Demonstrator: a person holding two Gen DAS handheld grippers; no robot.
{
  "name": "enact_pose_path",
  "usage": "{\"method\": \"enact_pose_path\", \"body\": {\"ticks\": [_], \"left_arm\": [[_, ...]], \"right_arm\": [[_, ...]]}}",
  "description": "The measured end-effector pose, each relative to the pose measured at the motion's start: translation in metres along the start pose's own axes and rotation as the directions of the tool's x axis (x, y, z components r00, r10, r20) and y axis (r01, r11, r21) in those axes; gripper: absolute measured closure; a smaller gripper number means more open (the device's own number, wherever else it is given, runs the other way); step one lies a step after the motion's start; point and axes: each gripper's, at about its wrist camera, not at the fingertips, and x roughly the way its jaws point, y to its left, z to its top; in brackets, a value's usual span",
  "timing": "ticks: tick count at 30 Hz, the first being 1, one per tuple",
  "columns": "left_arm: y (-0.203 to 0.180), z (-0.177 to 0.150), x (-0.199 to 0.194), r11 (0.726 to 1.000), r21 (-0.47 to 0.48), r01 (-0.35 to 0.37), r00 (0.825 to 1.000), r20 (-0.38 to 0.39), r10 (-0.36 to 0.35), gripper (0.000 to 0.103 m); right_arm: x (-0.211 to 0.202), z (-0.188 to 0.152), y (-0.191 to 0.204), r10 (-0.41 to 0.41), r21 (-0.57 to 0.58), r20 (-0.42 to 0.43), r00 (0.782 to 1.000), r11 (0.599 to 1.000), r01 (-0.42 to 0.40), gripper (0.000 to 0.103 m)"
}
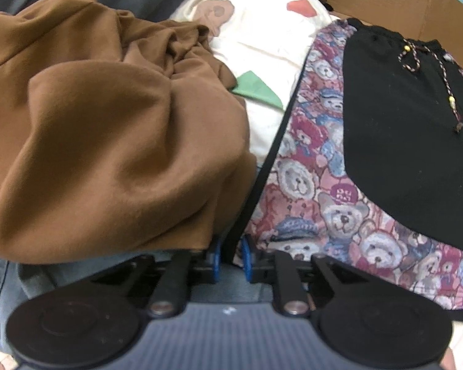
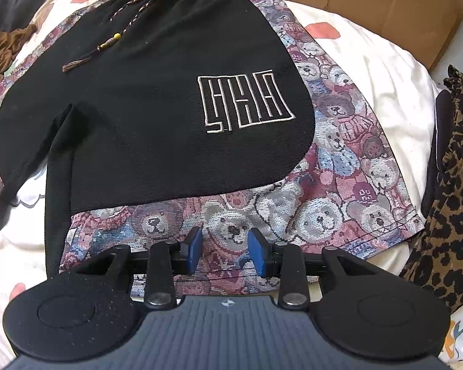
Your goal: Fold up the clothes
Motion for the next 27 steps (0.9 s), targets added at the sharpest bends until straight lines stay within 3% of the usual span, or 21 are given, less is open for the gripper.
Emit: {"method": "enact_pose_path", "body": {"ticks": [8, 12, 27], "left_arm": [[0.002, -0.006, 0.003, 0.999, 0.041, 0.023, 1.000, -0.009, -0.022, 0.082], [-0.004, -0.009, -0.001, 0.996, 0.091, -0.001, 1.000, -0.002, 0.001, 0.095], [-0.023, 0.032, -0.071, 0.989, -0.046, 0.143, 0.990, 0.014, -0.142, 0.098]], "right_arm": [[0.000, -0.001, 0.000, 0.002, -0.001, 0.005, 1.000, 1.000, -0.002, 0.055], [-0.003, -0.001, 0.001, 0.026, 0.004, 0.013, 1.000, 1.000, -0.026, 0.055], [-0.018, 0.015, 0.012, 0.112, 0.000, 0.082, 0.990, 0.994, -0.113, 0.055]]}}
